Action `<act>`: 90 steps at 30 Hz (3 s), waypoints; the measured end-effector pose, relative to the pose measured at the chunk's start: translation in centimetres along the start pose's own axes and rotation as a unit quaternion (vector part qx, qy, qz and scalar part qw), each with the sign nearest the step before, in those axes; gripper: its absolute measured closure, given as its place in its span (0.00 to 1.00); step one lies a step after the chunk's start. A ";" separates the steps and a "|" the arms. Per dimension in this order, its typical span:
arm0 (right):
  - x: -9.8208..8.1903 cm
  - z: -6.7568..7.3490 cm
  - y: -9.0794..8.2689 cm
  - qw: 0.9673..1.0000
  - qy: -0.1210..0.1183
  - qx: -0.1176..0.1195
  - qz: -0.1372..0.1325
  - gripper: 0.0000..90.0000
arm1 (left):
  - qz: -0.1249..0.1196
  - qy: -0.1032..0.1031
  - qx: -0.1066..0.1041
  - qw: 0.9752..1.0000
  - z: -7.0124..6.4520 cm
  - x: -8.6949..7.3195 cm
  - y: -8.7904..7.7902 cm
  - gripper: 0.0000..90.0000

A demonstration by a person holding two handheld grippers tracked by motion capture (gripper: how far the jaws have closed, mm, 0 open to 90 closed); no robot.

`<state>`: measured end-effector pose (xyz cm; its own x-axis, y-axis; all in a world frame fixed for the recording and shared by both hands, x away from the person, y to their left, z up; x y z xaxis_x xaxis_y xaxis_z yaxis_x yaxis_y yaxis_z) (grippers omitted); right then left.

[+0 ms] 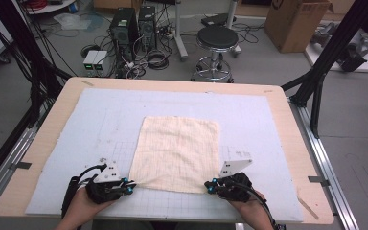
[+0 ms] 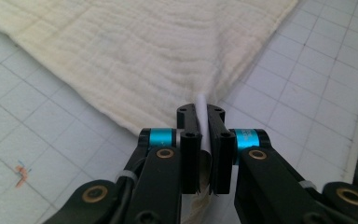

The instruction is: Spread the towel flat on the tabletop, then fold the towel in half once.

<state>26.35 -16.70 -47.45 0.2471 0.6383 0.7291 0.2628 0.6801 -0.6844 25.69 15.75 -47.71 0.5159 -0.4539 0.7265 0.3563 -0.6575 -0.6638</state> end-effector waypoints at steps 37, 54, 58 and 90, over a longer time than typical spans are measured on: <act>1.5 -3.2 -1.4 0.995 0.041 -0.050 -0.074 0.39 | -0.106 -0.057 0.024 0.992 1.7 3.8 -0.8 0.51; 2.0 -6.4 -1.1 0.992 0.057 -0.080 -0.078 0.30 | -0.106 -0.093 0.040 0.989 4.8 5.5 0.3 0.47; 2.5 -6.9 -1.1 0.991 0.059 -0.086 -0.087 0.30 | -0.112 -0.094 0.043 0.988 5.1 6.1 0.3 0.46; 5.0 -8.5 -1.0 0.992 0.058 -0.096 -0.064 0.29 | -0.111 -0.094 0.045 0.988 6.5 8.9 0.5 0.46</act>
<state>35.27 -17.24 -43.17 0.3030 0.4976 0.8127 0.4693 0.6643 -0.5817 35.49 15.33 -42.72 0.5499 -0.1781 0.8160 0.5414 -0.6680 -0.5107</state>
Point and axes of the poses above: each handheld gripper's, and its own axes: y roughly forward along the jaws, x roughly out of its top, z roughly to its left, the point moved 6 cm from there along y, roughly forward along the jaws, and after that the axes turned 10 degrees about -y, right-handed, at the moved point
